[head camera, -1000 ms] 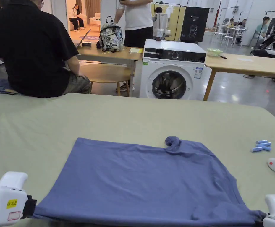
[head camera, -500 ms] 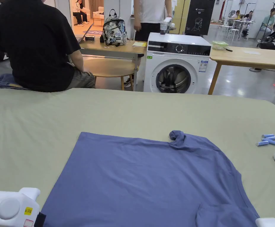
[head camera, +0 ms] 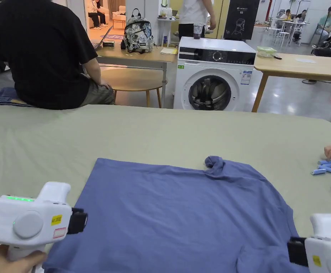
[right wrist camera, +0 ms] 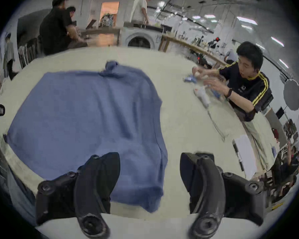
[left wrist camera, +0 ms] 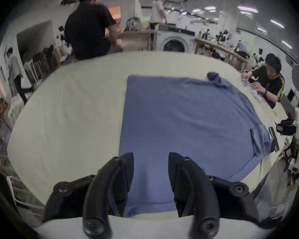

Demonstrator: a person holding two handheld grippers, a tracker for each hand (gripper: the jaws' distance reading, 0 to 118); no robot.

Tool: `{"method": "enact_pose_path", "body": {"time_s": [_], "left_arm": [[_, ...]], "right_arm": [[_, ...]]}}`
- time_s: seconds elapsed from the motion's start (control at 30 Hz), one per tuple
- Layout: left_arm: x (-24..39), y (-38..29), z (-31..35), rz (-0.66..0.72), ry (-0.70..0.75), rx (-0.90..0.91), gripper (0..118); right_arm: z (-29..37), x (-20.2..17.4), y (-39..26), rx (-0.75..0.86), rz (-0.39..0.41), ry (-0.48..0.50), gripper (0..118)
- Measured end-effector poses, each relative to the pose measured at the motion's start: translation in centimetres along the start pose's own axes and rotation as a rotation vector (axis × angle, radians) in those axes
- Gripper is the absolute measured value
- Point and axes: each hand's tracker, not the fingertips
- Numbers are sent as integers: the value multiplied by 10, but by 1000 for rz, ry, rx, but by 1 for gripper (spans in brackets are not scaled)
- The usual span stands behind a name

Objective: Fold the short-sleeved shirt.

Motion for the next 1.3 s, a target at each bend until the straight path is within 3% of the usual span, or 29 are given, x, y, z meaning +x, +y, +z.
{"method": "enact_pose_path", "body": {"time_s": [0.13, 0.2, 0.23, 0.27, 0.3, 0.37, 0.77, 1.2, 1.23, 1.3], "left_arm": [[22, 10, 8, -20, 4, 192, 39], [26, 12, 7, -3, 32, 264, 31], [28, 13, 9, 0, 33, 301, 22], [31, 14, 11, 6, 39, 326, 13], [34, 14, 13, 12, 50, 364, 10], [39, 13, 15, 5, 88, 421, 0], [42, 17, 34, 7, 97, 460, 0], [-51, -15, -6, 130, -47, -164, 0], [-54, -19, -6, 123, -32, -200, 3], [-58, -28, -5, 123, 22, -256, 28]], "right_arm": [[11, -21, 13, 236, -100, 85, 64], [21, -34, 15, 356, -127, 94, 64], [25, -40, 15, 397, -133, 91, 55], [27, -45, 16, 421, -134, 100, 17], [35, -52, 18, 457, -148, 117, 0], [39, -62, 19, 493, -143, 94, 0], [47, -75, 29, 540, -177, 98, 0], [22, -89, 16, 406, -103, 119, 0], [21, -89, 14, 394, -102, 118, 0], [17, -90, 12, 375, -97, 119, 0]]}}
